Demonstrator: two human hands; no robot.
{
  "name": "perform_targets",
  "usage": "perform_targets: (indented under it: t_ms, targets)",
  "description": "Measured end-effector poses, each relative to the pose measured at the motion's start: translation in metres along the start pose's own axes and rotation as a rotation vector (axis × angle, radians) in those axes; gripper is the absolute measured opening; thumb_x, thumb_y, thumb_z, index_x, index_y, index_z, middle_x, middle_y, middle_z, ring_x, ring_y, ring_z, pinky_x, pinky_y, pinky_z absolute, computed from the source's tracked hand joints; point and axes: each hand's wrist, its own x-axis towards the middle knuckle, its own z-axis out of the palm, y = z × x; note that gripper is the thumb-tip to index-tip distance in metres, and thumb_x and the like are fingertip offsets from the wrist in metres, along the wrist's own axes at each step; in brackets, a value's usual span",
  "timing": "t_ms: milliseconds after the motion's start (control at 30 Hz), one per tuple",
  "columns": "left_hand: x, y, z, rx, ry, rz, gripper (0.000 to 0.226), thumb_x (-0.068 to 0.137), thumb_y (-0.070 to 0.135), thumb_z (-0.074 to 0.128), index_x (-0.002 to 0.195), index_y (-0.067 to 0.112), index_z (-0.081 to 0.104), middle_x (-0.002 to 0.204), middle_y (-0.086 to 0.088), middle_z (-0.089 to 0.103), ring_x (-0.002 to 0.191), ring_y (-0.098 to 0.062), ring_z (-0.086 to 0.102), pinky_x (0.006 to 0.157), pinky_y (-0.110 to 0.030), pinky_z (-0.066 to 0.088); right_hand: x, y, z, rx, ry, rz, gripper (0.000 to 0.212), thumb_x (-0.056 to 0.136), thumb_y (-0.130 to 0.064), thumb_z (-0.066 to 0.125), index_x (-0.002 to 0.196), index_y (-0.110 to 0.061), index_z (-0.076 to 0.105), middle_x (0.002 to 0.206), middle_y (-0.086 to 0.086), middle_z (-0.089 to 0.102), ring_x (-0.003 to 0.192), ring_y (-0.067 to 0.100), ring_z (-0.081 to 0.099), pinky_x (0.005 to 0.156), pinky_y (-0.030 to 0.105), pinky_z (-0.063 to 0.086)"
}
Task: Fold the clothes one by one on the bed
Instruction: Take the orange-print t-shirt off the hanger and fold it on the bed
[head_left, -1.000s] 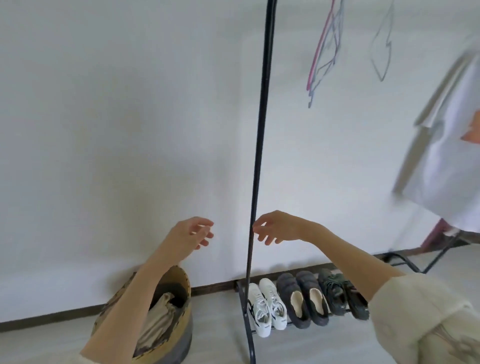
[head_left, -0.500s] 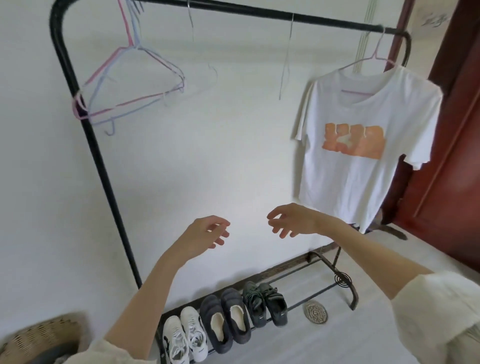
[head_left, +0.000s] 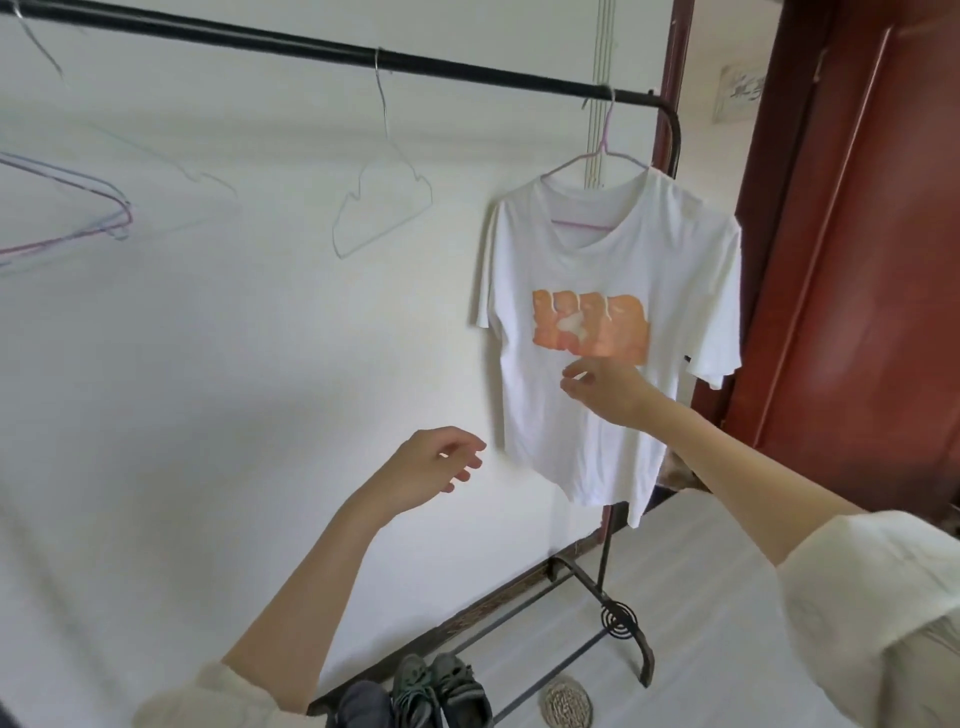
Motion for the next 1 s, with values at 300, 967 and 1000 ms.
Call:
perform_targets:
  t_ms: [300,967,1000]
  targets:
    - [0.165,0.061,0.006,-0.011,0.094,0.131,0.019,0.097,0.020,0.043,0.099,0.025,0.062,0.101,0.005,0.064,0.091,-0.011,0.062,0.087,-0.031,0.051,0.157,0.020,-0.104,-0.318,0.380,-0.086,0.040,0.096,-0.027,0.042,0.134,-0.014,0.046,0.128,0.011,0.054,0.121,0.029,0.047,0.098,0.040,0.041]
    - [0.371,0.219,0.083,0.062,0.200,0.271,0.056,0.100,0.027,0.036,0.150,0.015,0.015,0.157,0.000,0.016,0.143,-0.016,0.022,0.107,-0.023,0.023,0.277,0.108,-0.218,-0.122,0.351,-0.225,0.031,0.094,-0.022,0.047,0.065,-0.021,0.057,0.067,0.004,0.055,0.066,0.020,0.049,0.058,0.026,0.037]
    - [0.376,0.226,0.085,0.053,0.202,0.274,0.058,0.101,0.028,0.035,0.151,0.015,0.008,0.158,0.000,0.009,0.144,-0.016,0.016,0.109,-0.025,0.020,0.277,0.107,-0.219,-0.090,0.327,-0.251,0.036,0.092,-0.021,0.050,0.057,-0.023,0.054,0.061,0.003,0.051,0.061,0.018,0.045,0.054,0.025,0.034]
